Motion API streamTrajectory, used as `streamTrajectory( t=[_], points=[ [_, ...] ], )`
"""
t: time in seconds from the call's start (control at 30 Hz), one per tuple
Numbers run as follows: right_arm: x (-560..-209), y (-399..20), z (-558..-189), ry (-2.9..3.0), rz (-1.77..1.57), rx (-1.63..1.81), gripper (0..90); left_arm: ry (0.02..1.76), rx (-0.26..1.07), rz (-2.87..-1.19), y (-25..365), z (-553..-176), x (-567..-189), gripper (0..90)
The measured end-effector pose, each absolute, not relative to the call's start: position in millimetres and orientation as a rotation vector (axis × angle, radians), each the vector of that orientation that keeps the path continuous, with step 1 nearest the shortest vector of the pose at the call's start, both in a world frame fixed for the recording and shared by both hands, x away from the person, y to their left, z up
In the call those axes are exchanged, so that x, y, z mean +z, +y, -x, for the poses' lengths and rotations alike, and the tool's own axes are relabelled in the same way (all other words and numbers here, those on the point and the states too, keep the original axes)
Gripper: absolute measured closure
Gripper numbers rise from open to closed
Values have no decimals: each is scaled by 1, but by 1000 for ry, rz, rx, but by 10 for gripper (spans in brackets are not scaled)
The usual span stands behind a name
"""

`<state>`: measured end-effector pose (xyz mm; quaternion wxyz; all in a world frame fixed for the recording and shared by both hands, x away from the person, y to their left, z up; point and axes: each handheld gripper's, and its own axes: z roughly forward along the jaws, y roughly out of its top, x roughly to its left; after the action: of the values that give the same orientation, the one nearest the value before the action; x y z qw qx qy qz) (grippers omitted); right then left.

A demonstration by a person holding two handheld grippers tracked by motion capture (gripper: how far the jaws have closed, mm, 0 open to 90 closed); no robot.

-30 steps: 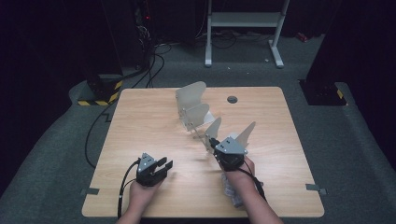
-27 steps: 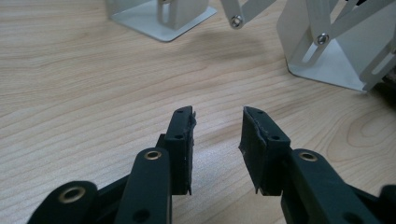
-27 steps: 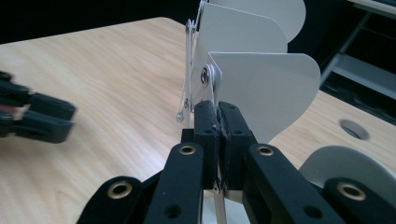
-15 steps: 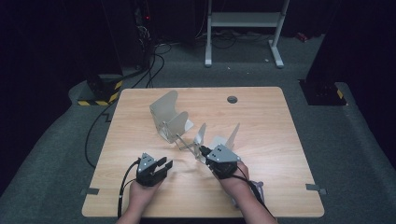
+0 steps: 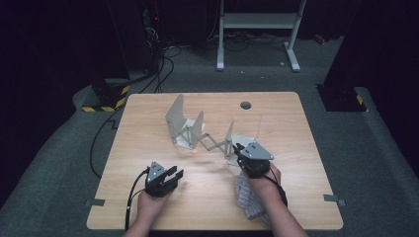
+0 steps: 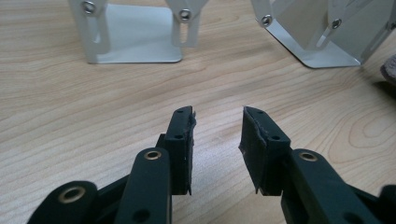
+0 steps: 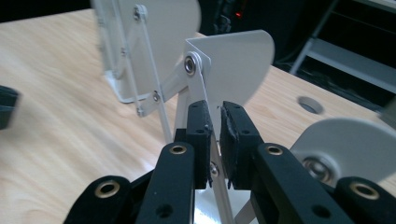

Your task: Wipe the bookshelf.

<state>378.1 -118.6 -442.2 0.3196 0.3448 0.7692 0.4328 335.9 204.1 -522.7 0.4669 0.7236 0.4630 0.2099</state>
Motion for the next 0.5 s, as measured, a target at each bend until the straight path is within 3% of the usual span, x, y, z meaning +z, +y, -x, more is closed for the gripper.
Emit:
streamTrajectory(
  t=[0.3,0.5],
  points=[
    [-449,-153,-402,1940,-1093,1007,816,1122,595,-1749,198,-350,-505,636],
    [-441,-166,-397,1879,-1108,1045,786,1142,706,-1711,200,-376,-482,608]
  ],
)
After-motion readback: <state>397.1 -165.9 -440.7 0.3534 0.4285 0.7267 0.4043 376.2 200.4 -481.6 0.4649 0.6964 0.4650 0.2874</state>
